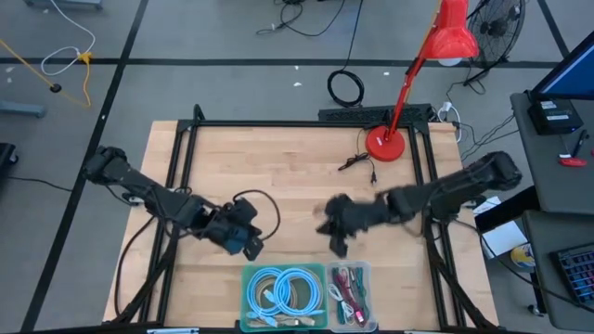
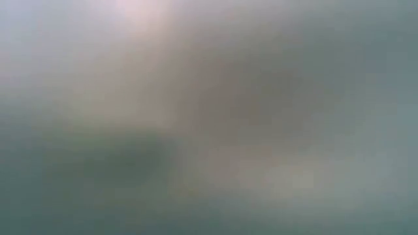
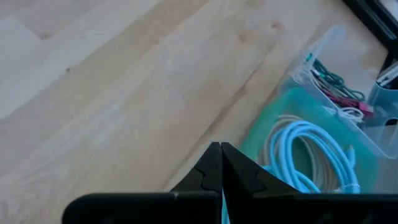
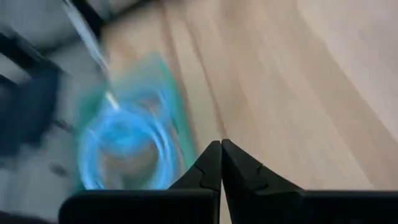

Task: Pick & Place USB Port
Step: Return to Home Position

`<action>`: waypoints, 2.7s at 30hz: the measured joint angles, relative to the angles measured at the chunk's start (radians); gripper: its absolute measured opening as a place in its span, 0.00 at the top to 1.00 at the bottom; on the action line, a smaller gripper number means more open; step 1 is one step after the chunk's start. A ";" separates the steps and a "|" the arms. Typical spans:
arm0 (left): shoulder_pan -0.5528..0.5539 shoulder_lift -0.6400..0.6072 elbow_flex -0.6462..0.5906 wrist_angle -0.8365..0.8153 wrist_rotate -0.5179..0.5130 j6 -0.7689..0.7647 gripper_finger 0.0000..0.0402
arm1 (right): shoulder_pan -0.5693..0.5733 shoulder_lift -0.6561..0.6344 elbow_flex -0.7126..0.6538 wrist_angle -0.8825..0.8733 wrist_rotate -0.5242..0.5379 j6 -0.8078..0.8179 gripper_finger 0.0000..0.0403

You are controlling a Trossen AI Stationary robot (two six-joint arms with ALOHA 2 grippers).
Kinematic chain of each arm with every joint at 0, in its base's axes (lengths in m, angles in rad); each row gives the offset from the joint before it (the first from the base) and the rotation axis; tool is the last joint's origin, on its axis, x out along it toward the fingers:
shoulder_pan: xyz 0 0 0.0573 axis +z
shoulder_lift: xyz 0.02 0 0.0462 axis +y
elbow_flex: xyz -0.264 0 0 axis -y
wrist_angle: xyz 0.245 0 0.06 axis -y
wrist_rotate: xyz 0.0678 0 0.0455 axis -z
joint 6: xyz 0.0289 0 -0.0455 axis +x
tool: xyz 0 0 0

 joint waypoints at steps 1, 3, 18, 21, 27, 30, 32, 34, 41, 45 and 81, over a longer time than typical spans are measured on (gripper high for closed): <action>0.016 0.000 0.000 0.001 0.015 0.008 1.00 | -0.039 -0.026 -0.043 0.092 -0.038 -0.021 1.00; 0.042 -0.006 0.000 0.002 0.037 0.012 1.00 | -0.114 -0.093 -0.142 0.265 -0.105 -0.043 1.00; 0.192 -0.057 0.001 0.097 0.060 0.048 1.00 | -0.482 -0.756 -0.752 0.742 -0.483 -0.368 1.00; 0.218 -0.053 0.000 0.122 0.064 0.060 1.00 | -0.495 -0.895 -0.810 0.619 -0.485 -0.379 1.00; 0.262 -0.053 0.000 0.204 0.083 0.091 1.00 | -0.497 -1.127 -0.950 0.438 -0.441 -0.328 1.00; 0.295 -0.054 0.000 0.257 0.108 0.182 1.00 | -0.498 -1.209 -1.016 0.442 -0.388 -0.318 1.00; 0.325 -0.054 0.000 0.289 0.132 0.217 1.00 | -0.498 -1.248 -1.055 0.432 -0.341 -0.312 1.00; 0.360 -0.054 0.000 0.330 0.162 0.238 1.00 | -0.498 -1.277 -1.093 0.429 -0.310 -0.295 1.00; 0.457 -0.054 0.000 0.462 0.186 0.380 1.00 | -0.497 -1.306 -1.182 0.434 -0.295 -0.304 1.00; 0.509 -0.054 0.000 0.513 0.238 0.533 1.00 | -0.497 -1.286 -1.192 0.442 -0.289 -0.319 1.00; 0.173 -1.003 -1.000 1.137 -0.199 1.054 1.00 | -0.497 -1.261 -1.196 0.531 -0.296 -0.319 1.00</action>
